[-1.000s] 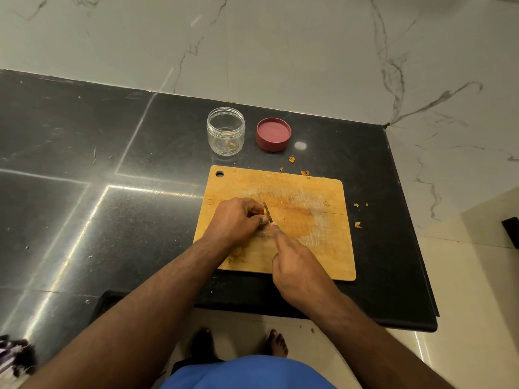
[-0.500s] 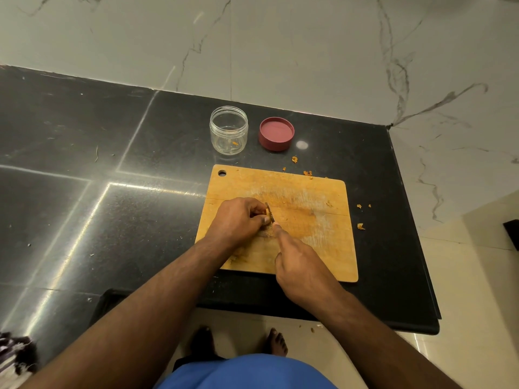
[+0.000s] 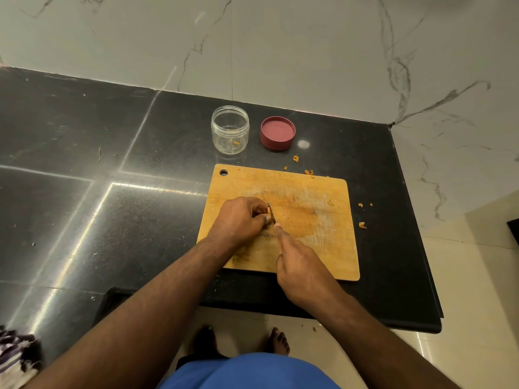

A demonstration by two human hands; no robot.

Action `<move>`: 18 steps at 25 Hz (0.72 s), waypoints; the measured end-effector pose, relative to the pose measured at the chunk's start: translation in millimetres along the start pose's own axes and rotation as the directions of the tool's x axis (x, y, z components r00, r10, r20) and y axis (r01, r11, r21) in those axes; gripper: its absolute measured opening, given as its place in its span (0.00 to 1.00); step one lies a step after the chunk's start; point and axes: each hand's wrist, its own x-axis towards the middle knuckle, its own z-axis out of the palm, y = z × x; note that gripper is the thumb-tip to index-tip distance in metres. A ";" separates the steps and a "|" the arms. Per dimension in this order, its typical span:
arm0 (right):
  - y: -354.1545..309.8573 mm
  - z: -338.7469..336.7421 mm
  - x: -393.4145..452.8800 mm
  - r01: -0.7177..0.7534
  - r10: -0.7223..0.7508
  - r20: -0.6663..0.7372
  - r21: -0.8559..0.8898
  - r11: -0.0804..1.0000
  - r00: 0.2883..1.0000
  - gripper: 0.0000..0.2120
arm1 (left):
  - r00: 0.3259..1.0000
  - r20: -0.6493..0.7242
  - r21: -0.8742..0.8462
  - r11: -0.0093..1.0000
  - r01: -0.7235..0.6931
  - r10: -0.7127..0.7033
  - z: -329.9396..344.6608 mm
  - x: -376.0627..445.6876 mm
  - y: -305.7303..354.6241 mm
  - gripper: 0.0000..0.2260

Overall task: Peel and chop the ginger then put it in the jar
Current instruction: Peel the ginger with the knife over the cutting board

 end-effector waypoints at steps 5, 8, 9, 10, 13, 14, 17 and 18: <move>-2.8 0.4 15.8 -0.027 0.028 0.007 -0.028 0.999 1.000 0.28 | 1.000 0.010 0.023 1.000 0.001 -0.001 -2.9 1.6 2.7 0.10; -2.5 3.4 8.1 -0.028 0.028 0.000 -0.005 1.000 1.000 0.28 | 1.000 -0.002 0.009 1.000 0.006 -0.006 -2.1 -0.1 2.4 0.10; -2.1 5.8 2.9 -0.029 0.029 0.002 0.010 1.000 1.000 0.28 | 1.000 0.000 0.006 1.000 0.004 -0.004 -1.4 -0.3 1.5 0.10; -1.4 7.6 -0.3 -0.031 0.031 0.006 0.022 0.999 1.000 0.28 | 1.000 0.003 0.008 1.000 0.002 -0.002 -1.0 -0.1 1.3 0.10; 0.6 11.4 6.7 -0.036 0.036 -0.002 0.033 0.999 0.999 0.28 | 1.000 0.001 0.023 1.000 -0.003 0.003 -2.9 0.8 1.6 0.11; 0.6 12.6 9.4 -0.043 0.043 -0.008 0.030 0.999 0.999 0.29 | 1.000 -0.001 0.026 1.000 -0.006 0.006 -3.0 1.0 1.6 0.11; -0.8 15.4 4.3 -0.065 0.065 0.000 0.040 0.997 0.998 0.29 | 1.000 0.002 0.020 1.000 -0.001 0.001 -3.0 0.1 2.0 0.11; -0.2 17.6 -2.4 -0.070 0.070 0.004 0.054 0.996 0.998 0.29 | 1.000 0.005 0.013 1.000 0.005 -0.005 -3.0 -0.1 2.0 0.10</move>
